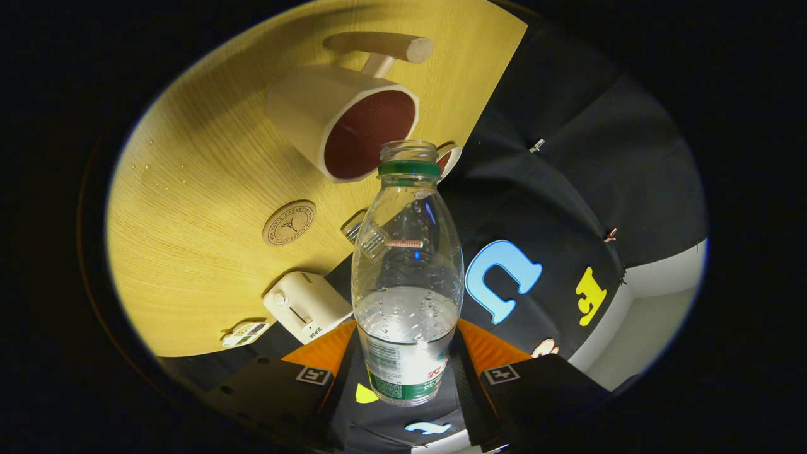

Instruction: Take the bottle from table, then pour the juice into the cup, finally place the bottle on the coaster

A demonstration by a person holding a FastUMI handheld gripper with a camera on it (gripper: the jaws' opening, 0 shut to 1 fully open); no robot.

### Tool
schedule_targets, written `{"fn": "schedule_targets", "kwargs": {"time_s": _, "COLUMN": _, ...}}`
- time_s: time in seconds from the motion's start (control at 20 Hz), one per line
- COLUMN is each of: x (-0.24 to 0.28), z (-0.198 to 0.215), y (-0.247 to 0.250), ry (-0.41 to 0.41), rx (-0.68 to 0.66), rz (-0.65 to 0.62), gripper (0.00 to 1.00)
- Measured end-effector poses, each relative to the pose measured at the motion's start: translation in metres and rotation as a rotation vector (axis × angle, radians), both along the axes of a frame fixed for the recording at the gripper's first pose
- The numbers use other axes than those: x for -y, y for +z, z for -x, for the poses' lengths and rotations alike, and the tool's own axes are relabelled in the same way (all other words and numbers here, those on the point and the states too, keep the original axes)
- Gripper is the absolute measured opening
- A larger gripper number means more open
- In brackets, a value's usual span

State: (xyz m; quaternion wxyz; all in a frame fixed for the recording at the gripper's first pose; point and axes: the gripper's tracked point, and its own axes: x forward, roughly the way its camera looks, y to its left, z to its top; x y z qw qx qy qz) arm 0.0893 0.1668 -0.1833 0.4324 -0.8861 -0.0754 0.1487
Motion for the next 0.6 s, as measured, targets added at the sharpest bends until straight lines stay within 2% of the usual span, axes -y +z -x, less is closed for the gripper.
{"fn": "schedule_targets", "kwargs": {"time_s": 0.2, "x": 0.006, "z": -0.008, "y": -0.001, "ry": -0.031, "rx": -0.012, "rz": -0.038, "gripper": 0.72}}
{"fn": "schedule_targets", "kwargs": {"time_s": 0.6, "x": 0.018, "z": -0.002, "y": -0.004, "ry": -0.122, "rx": -0.082, "rz": -0.280, "gripper": 0.72}}
